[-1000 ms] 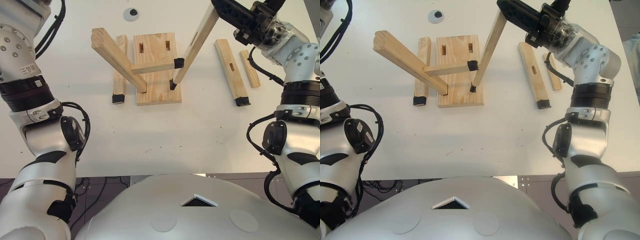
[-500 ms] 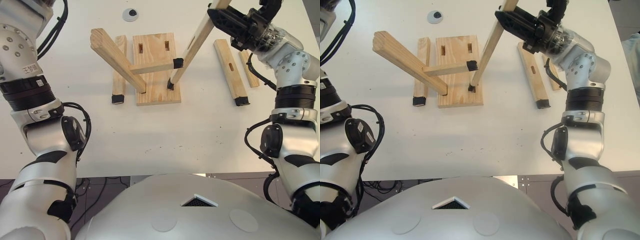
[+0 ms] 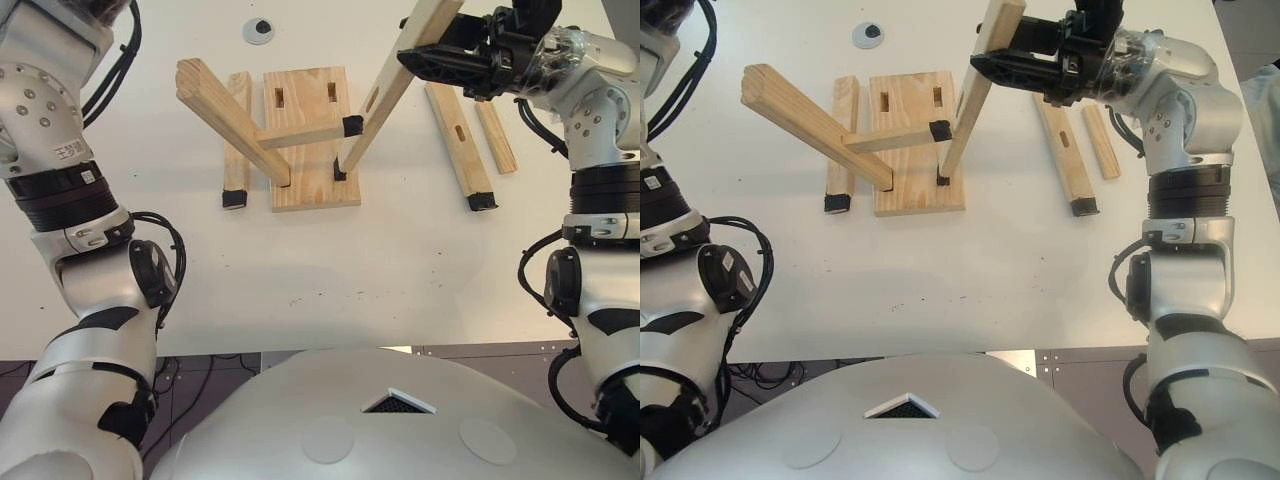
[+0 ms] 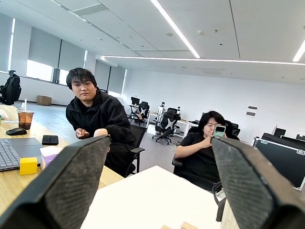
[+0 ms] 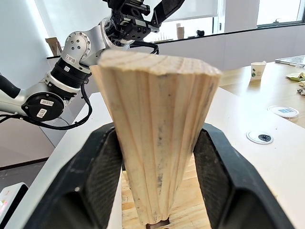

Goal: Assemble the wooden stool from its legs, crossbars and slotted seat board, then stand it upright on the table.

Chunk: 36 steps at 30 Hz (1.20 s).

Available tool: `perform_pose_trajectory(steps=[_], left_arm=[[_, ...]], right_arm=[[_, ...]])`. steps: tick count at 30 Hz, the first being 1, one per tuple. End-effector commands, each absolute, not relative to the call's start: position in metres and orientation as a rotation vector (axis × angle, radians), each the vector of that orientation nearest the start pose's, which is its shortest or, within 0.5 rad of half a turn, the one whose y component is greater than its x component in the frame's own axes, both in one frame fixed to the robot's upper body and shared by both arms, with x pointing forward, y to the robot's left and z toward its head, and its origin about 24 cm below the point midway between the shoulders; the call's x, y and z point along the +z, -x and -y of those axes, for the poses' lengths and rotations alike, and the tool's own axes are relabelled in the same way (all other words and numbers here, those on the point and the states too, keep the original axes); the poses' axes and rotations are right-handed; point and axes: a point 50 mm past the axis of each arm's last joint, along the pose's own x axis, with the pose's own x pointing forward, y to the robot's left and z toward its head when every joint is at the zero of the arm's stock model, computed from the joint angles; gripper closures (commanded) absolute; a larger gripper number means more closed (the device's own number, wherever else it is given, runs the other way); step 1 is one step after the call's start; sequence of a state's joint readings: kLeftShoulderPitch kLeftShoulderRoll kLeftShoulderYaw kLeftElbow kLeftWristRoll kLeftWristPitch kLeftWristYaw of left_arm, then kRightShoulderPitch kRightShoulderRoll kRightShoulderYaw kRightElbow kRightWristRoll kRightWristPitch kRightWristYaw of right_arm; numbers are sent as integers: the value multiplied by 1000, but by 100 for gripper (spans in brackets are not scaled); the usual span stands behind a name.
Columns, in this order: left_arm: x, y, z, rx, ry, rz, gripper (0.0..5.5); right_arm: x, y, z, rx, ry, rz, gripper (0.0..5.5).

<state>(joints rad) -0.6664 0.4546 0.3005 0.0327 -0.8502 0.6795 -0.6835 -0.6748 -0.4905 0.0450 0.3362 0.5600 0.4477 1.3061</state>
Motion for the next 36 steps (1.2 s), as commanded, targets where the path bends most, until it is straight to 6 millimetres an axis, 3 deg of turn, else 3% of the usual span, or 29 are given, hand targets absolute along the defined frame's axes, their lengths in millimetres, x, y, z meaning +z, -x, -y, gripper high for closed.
perform_pose_trajectory(steps=[1,14,21,36], left_arm=[[229,-316,-195,-871,394,225,164],[226,-316,-194,-866,396,218,164],[226,-316,-195,-857,399,219,164],[220,-312,-200,-809,412,224,164]], right_arm=[[144,-324,166,1348,-31,-201,337],[140,-320,173,1341,6,-215,337],[154,-315,171,1388,82,-202,337],[156,-298,171,1376,148,-255,337]])
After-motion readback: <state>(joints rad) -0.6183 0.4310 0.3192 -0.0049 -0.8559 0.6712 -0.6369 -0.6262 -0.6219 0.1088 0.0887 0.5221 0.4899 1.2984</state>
